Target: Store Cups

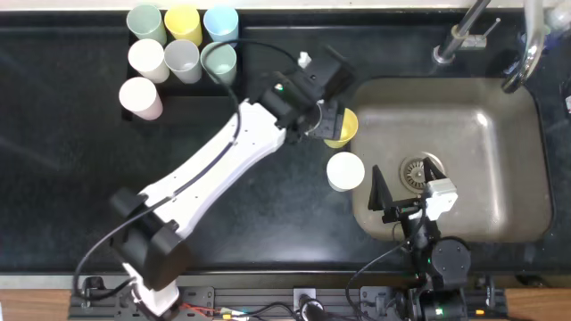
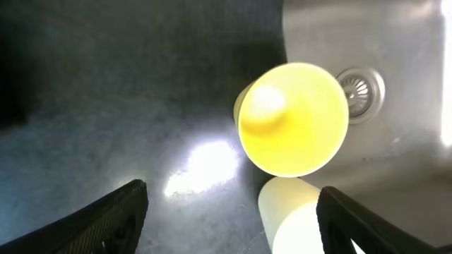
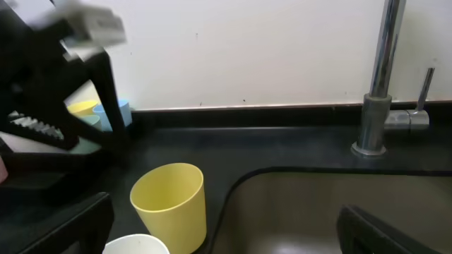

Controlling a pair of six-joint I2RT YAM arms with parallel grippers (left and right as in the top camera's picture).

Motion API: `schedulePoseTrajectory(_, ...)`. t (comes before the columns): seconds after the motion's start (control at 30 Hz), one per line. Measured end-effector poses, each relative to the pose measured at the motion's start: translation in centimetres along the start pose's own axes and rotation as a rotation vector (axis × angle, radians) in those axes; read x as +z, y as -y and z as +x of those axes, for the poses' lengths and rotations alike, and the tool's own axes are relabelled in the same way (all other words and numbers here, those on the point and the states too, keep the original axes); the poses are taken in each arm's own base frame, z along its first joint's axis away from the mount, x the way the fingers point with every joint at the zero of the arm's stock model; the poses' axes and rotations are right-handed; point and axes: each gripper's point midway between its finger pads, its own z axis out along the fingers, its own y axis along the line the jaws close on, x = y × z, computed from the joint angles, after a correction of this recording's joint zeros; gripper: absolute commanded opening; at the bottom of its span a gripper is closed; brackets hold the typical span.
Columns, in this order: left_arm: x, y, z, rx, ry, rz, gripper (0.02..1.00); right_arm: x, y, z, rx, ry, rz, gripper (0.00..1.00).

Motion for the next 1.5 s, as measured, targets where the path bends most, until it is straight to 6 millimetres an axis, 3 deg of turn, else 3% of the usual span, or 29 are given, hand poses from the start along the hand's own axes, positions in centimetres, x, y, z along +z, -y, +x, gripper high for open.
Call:
schedulePoseTrajectory(0.43,4.7,0.7,-0.6,-0.004,-0.016,-0.007,0.770,0.0,0.0,0.0,0.001,0.000,0.000,0.998)
schedulePoseTrajectory(0.67,6.9,0.7,-1.1,-0.007,-0.017,-0.033,0.623,0.0,0.0,0.0,0.000,0.000,0.000,0.996)
schedulePoseTrajectory(0.8,8.0,0.8,-1.7,-0.014,-0.003,-0.045,0.496,0.0,0.0,0.0,0.000,0.000,0.000,0.998)
schedulePoseTrajectory(0.87,8.3,0.9,-1.9,-0.017,0.004,-0.044,0.386,0.0,0.0,0.0,0.000,0.000,0.000,0.998)
schedulePoseTrajectory(1.0,8.4,0.8,-1.9,-0.021,0.005,-0.049,0.150,0.0,0.0,0.0,0.000,-0.001,0.000,0.998)
schedulePoseTrajectory(1.1,8.3,0.8,-2.0,-0.020,0.009,-0.051,0.034,0.0,0.0,0.0,0.000,0.000,0.000,0.998)
schedulePoseTrajectory(1.37,7.9,0.4,-2.5,-0.082,0.040,-0.074,0.034,0.0,0.0,0.0,0.000,0.000,0.000,0.998)
schedulePoseTrajectory(1.43,6.9,-0.3,-3.1,-0.162,0.082,-0.108,0.034,0.0,0.0,0.0,0.000,0.000,0.000,0.993)
schedulePoseTrajectory(1.5,4.5,-1.6,-3.7,-0.283,0.139,-0.158,0.036,0.0,0.0,0.0,0.000,0.000,0.000,0.998)
